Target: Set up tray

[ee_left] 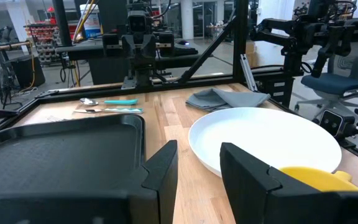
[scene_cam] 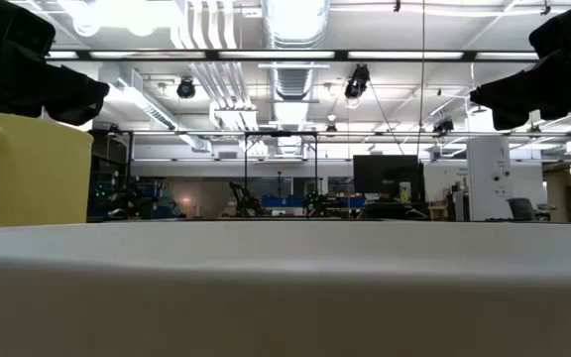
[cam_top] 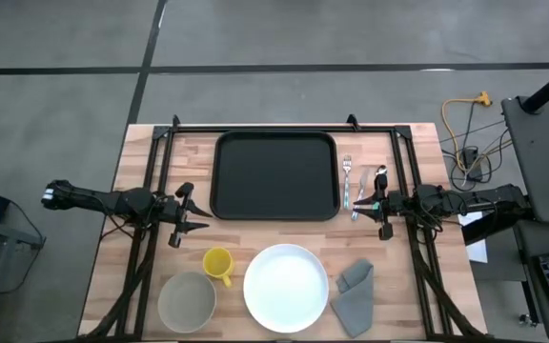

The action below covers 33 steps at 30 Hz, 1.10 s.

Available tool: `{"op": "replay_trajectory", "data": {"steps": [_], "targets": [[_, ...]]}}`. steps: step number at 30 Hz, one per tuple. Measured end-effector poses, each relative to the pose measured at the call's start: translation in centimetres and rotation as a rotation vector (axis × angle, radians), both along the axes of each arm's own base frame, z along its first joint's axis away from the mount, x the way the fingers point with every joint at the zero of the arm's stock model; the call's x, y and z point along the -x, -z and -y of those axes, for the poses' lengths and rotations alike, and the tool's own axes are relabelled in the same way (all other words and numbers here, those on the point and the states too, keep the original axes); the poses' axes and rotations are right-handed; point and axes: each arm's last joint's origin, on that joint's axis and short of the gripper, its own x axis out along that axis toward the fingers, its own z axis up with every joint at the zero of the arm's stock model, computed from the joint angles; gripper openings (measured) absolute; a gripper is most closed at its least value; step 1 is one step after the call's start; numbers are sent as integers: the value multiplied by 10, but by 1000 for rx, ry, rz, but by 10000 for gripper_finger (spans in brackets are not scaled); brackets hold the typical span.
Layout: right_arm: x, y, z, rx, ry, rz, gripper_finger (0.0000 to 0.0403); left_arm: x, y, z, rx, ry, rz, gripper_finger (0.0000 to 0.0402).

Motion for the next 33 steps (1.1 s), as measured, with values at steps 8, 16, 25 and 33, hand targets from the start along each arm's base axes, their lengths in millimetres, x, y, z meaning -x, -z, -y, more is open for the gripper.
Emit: {"op": "replay_trajectory", "data": {"steps": [8, 16, 25, 33], "targets": [[0, 0, 0, 0, 0, 0, 79, 0, 0, 0, 0, 1, 0, 102], [0, 0, 0, 0, 0, 0, 72, 0, 0, 0, 0, 0, -1, 102], [0, 0, 0, 0, 0, 0, 72, 0, 0, 0, 81, -7, -13, 102], [0, 0, 0, 0, 0, 0, 80, 0, -1, 0, 92, -9, -4, 102]]}}
